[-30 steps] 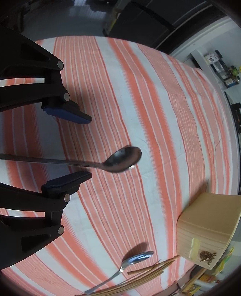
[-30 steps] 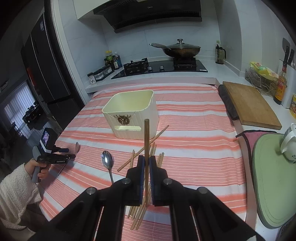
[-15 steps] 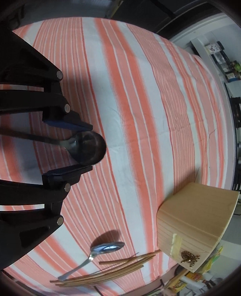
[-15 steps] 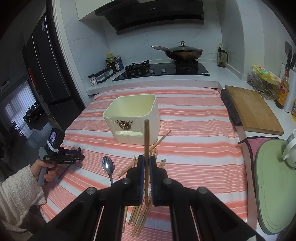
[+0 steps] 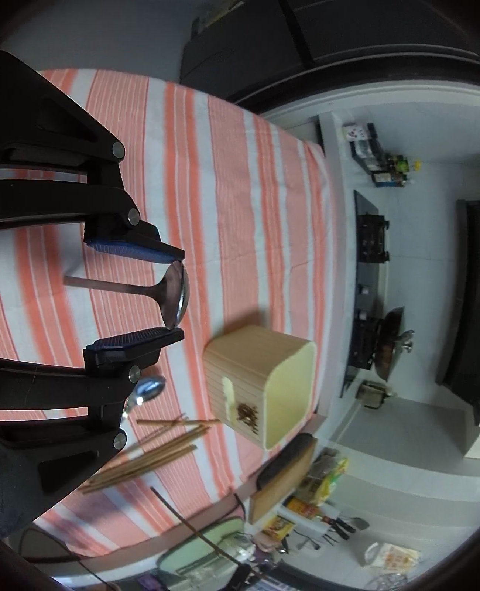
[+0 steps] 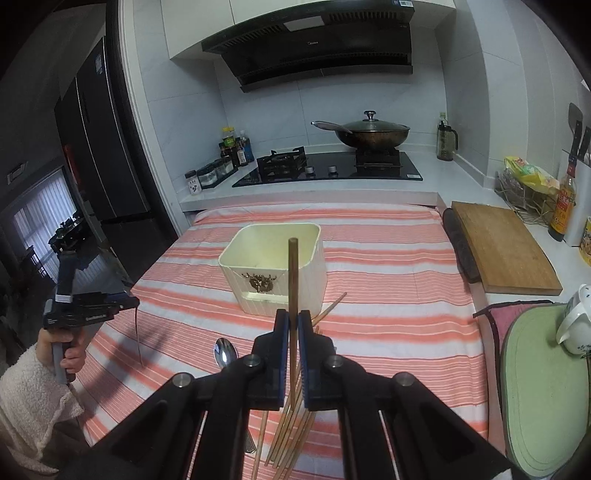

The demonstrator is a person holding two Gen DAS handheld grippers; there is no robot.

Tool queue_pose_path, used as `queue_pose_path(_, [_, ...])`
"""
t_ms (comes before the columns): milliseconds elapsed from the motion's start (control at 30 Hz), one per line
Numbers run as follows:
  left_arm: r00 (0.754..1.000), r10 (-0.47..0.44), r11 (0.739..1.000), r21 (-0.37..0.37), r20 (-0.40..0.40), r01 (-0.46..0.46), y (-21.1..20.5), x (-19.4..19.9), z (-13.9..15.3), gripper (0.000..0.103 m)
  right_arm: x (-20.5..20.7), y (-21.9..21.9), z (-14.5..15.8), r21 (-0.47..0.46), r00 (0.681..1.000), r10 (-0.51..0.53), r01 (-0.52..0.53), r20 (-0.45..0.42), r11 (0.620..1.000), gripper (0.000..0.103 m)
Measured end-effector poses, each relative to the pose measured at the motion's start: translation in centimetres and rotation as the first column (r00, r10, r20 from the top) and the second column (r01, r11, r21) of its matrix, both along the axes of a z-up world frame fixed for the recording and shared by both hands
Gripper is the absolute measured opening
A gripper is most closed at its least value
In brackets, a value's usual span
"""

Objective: Organize utensils
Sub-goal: 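Lift and carry the spoon with the left tool while the right tool carries the chopstick over the cream box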

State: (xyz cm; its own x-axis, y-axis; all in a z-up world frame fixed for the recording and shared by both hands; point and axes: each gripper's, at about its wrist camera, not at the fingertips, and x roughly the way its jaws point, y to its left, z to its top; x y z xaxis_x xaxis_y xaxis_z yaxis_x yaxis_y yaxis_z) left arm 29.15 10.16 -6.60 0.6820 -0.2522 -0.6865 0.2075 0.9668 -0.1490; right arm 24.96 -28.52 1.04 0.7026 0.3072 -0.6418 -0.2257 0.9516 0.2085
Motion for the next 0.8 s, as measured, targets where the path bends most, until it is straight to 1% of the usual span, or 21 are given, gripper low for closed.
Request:
queue_pose_path(100, [1.000, -0.008, 0.999, -0.035, 0.029, 0.009, 0.0, -0.3, 2.1, 0.035, 0.7, 0.5, 0.4, 0.009, 1.000, 0.001, -0.001, 0.009, 1.000, 0.006])
queue_pose_path(200, [0.998, -0.016, 0.999, -0.046, 0.058, 0.019, -0.3, 0.3, 4.3, 0.035, 1.7, 1.0, 1.0, 0.009, 1.000, 0.000, 0.000, 0.024, 1.000, 0.006])
queue_pose_path(300, [0.995, -0.015, 0.997, -0.071, 0.101, 0.022, -0.7, 1.4, 7.5, 0.035, 3.0, 1.5, 2.4, -0.002, 0.998, 0.003, -0.003, 0.059, 1.000, 0.006])
queue_pose_path(367, [0.989, -0.010, 0.995, -0.096, 0.150, 0.025, -1.2, 2.3, 10.3, 0.035, 4.1, 2.0, 4.0, -0.012, 0.995, 0.004, -0.003, 0.103, 1.000, 0.005])
queue_pose_path(467, [0.972, 0.009, 0.991, -0.133, 0.235, 0.023, -2.6, 4.0, 14.4, 0.035, 6.2, 2.8, 6.5, -0.020, 0.981, -0.006, 0.010, 0.191, 1.000, 0.005])
queue_pose_path(533, [0.963, 0.033, 0.986, -0.166, 0.268, 0.013, -3.8, 5.7, 16.2, 0.035, 7.5, 3.6, 7.8, -0.024, 0.966, -0.009, 0.016, 0.257, 1.000, 0.005])
queue_pose_path(600, [0.957, 0.057, 0.978, -0.206, 0.284, 0.003, -5.0, 7.6, 16.9, 0.035, 9.0, 4.4, 8.4, -0.008, 0.950, -0.003, 0.005, 0.311, 1.000, 0.005])
queue_pose_path(667, [0.956, 0.084, 0.972, -0.236, 0.281, -0.016, -6.4, 9.5, 16.6, 0.035, 10.5, 5.2, 8.1, 0.002, 0.938, 0.009, -0.010, 0.347, 1.000, 0.005])
queue_pose_path(733, [0.964, 0.093, 0.968, -0.249, 0.249, -0.029, -7.8, 11.6, 15.3, 0.035, 11.9, 6.0, 7.1, -0.008, 0.931, 0.015, -0.013, 0.365, 1.000, 0.005])
queue_pose_path(800, [0.976, 0.090, 0.969, -0.246, 0.201, -0.039, -9.1, 13.5, 13.6, 0.035, 13.4, 6.6, 5.5, -0.019, 0.934, 0.016, -0.010, 0.358, 1.000, 0.005])
